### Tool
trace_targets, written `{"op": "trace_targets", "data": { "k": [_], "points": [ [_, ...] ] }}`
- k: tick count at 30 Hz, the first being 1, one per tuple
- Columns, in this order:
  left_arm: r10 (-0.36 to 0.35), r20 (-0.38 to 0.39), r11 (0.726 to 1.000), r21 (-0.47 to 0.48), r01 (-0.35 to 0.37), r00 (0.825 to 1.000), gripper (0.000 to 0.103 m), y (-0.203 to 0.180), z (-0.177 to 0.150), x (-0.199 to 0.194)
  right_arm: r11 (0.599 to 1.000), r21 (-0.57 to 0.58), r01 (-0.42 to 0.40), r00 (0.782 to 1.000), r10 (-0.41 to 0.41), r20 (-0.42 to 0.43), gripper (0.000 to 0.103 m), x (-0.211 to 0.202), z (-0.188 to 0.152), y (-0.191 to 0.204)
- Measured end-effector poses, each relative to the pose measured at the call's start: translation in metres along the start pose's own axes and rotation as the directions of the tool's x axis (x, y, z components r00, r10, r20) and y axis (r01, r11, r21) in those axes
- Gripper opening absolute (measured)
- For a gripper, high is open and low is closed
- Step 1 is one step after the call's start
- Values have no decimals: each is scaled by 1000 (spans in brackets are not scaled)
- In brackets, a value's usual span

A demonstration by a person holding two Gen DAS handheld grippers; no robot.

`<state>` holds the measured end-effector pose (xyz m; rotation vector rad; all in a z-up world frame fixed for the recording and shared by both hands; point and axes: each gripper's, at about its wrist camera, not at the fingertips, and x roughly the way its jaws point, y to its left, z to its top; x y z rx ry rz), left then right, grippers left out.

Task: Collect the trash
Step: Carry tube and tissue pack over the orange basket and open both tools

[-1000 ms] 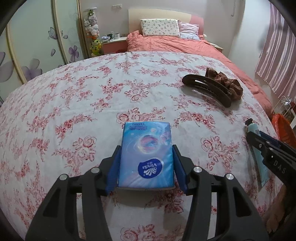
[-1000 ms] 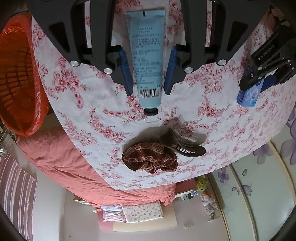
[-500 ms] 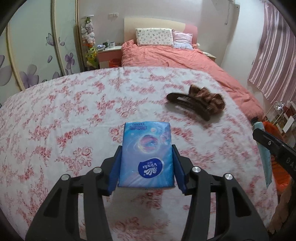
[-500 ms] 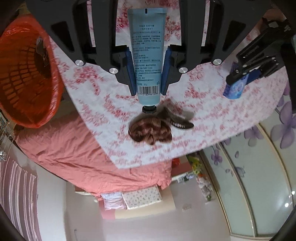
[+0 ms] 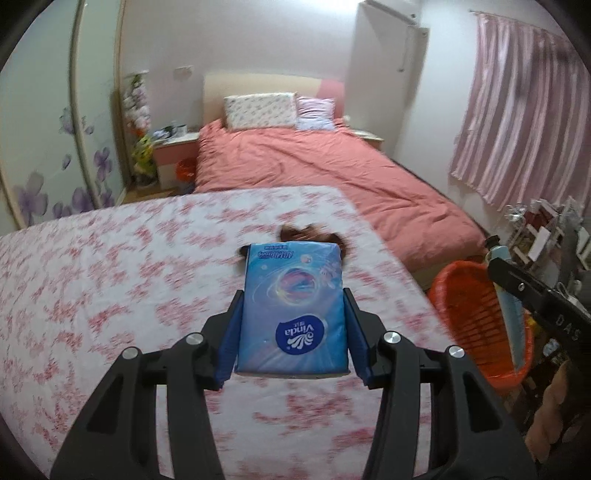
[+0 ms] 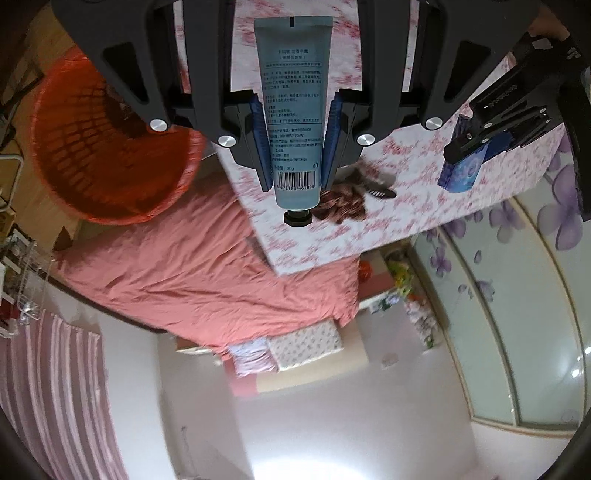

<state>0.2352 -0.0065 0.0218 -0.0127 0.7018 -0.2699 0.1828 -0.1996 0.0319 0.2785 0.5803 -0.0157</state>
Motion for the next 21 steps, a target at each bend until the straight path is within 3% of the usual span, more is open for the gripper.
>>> {"op": "trace_targets", "data": {
  "k": [9, 21],
  "points": [
    [-160, 7, 985, 69, 159, 987, 50, -76, 5, 3, 992, 92, 82, 994, -87, 60, 27, -25, 2, -60],
    [-361, -96, 916, 152, 372, 928, 50, -191, -6, 49, 955, 255, 154, 983, -174, 59, 27, -20, -1, -144]
  ]
}}
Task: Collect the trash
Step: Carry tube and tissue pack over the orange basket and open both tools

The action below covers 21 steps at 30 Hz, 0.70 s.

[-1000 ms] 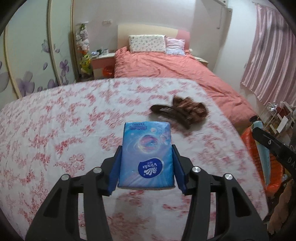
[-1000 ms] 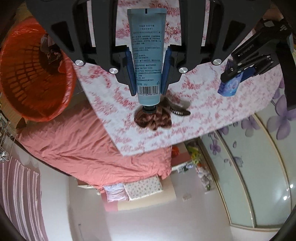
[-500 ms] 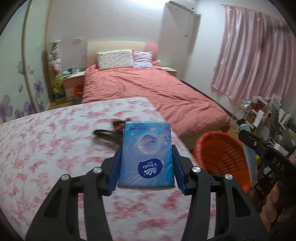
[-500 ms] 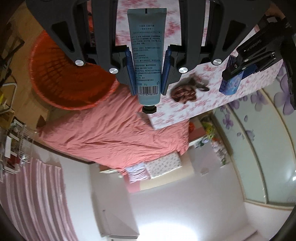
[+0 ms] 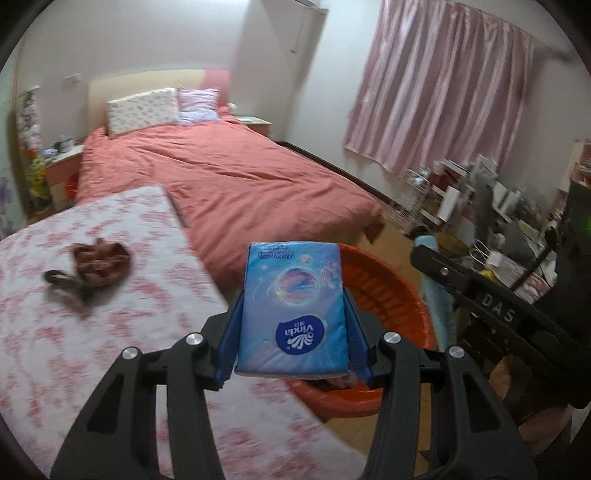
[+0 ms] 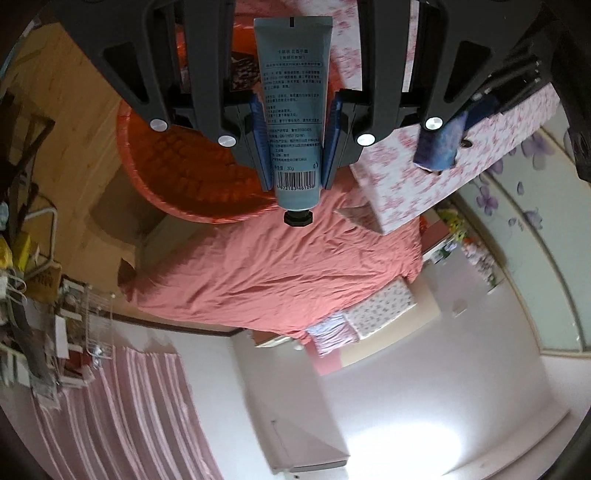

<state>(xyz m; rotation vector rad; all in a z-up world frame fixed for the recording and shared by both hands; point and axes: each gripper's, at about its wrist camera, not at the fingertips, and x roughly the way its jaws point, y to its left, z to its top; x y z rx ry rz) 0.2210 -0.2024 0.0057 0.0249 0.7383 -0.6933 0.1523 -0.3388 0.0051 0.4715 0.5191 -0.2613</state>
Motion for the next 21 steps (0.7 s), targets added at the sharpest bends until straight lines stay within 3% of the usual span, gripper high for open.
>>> {"op": "trace_targets", "data": {
  "k": [6, 8, 11, 21],
  "points": [
    [-32, -91, 999, 36, 36, 995, 53, -26, -2, 56, 997, 69, 23, 1000, -23, -7, 29, 17, 4, -32],
    [-20, -121, 999, 31, 24, 992, 62, -22, -8, 70, 996, 77, 36, 999, -35, -18, 35, 22, 2, -39],
    [7, -145, 1000, 12, -6, 989, 66, -10, -14, 82, 995, 74, 67, 998, -66, -23, 54, 25, -3, -44],
    [165, -139, 986, -8, -168, 977, 79, 48, -21, 70, 995, 34, 99, 993, -96, -69, 59, 35, -18, -36]
  ]
}}
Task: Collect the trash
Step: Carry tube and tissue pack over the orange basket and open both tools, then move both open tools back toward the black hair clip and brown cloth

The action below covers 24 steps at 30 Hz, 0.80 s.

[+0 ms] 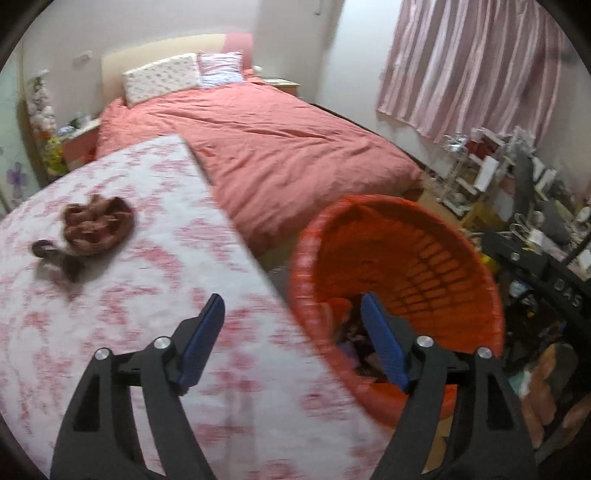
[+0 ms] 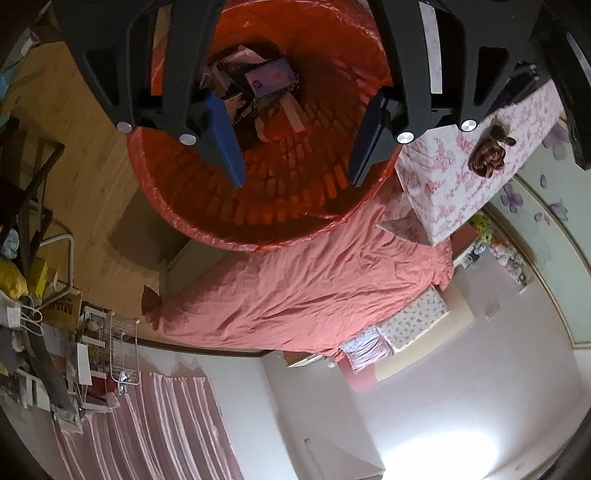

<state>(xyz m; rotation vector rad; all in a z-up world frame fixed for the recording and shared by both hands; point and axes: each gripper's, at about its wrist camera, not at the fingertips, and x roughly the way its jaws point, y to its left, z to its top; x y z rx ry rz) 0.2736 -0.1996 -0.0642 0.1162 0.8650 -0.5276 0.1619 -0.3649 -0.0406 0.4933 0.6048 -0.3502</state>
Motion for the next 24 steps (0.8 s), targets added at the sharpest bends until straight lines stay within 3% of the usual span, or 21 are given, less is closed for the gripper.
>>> {"op": "trace_targets", "data": {
  "k": [6, 9, 12, 15, 24],
  "points": [
    [164, 0, 984, -65, -164, 986, 89, 61, -4, -9, 996, -79, 37, 999, -38, -10, 64, 1, -7, 22],
    [261, -10, 953, -160, -259, 965, 89, 109, 0, -10, 993, -116, 36, 999, -39, -18, 66, 3, -12, 33],
    [295, -8, 921, -263, -287, 955, 89, 147, 5, -13, 989, -143, 24, 999, -29, -32, 66, 7, -15, 43],
    [287, -20, 899, -340, -277, 958, 89, 175, 9, -9, 987, -159, 12, 999, -20, -51, 66, 12, -18, 51],
    [344, -84, 883, -310, -353, 935, 78, 199, 3, 8, 979, -201, -21, 996, 3, -92, 66, 20, -26, 76]
  ]
}}
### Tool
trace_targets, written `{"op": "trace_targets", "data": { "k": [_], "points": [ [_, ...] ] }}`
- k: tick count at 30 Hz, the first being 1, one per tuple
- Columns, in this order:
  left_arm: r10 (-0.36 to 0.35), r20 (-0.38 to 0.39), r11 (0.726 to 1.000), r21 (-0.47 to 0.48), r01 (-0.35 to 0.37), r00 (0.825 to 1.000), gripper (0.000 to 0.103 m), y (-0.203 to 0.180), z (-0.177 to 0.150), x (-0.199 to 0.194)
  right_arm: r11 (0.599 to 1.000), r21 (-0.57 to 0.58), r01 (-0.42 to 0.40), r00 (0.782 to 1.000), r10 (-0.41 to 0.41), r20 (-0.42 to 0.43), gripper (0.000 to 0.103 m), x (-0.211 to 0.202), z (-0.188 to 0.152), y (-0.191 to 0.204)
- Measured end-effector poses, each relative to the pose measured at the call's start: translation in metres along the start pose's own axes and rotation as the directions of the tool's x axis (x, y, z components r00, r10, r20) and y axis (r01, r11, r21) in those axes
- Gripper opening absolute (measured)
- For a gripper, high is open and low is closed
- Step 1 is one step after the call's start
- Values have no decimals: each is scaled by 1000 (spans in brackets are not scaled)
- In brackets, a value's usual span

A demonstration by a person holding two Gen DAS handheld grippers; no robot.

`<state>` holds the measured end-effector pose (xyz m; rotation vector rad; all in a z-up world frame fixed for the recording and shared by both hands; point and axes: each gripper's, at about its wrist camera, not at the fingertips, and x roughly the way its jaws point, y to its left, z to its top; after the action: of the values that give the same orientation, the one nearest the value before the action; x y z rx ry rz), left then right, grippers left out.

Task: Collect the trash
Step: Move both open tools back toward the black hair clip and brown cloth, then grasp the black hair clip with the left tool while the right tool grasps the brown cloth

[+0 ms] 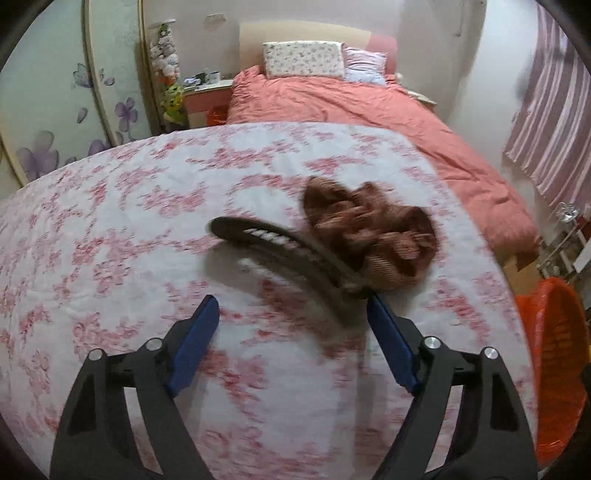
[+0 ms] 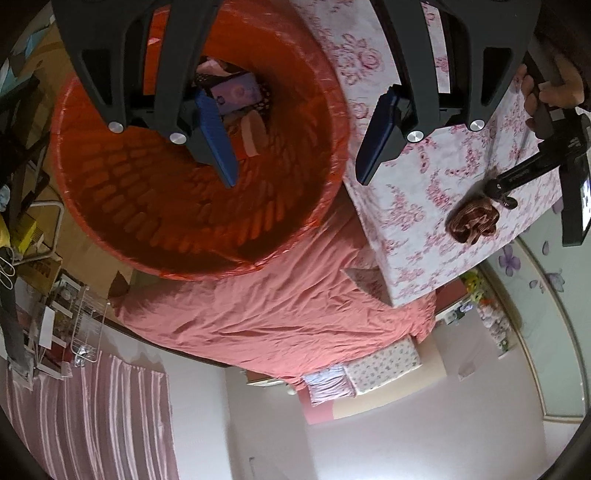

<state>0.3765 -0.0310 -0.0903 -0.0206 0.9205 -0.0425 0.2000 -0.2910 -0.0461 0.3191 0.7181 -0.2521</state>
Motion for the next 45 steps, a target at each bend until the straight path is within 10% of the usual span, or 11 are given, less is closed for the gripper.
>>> {"op": "trace_targets", "data": {
  "k": [9, 18, 22, 31, 45],
  "points": [
    [86, -3, 995, -58, -86, 996, 77, 68, 4, -4, 999, -35, -42, 999, 41, -15, 68, 0, -2, 26],
    [-79, 79, 990, -113, 88, 994, 84, 79, 6, -33, 992, -93, -85, 996, 83, -31, 68, 1, -5, 54],
    [-29, 61, 996, -84, 34, 998, 83, 60, 17, -15, 991, -102, -87, 996, 84, -38, 68, 1, -6, 59],
    [29, -4, 998, -55, -29, 1000, 18, 62, 34, 18, 989, -116, -92, 995, 86, -55, 68, 3, -8, 68],
    [11, -8, 1000, -7, -11, 1000, 18, 146, -32, -37, 954, -227, -196, 980, 182, -81, 68, 33, 0, 150]
  ]
}}
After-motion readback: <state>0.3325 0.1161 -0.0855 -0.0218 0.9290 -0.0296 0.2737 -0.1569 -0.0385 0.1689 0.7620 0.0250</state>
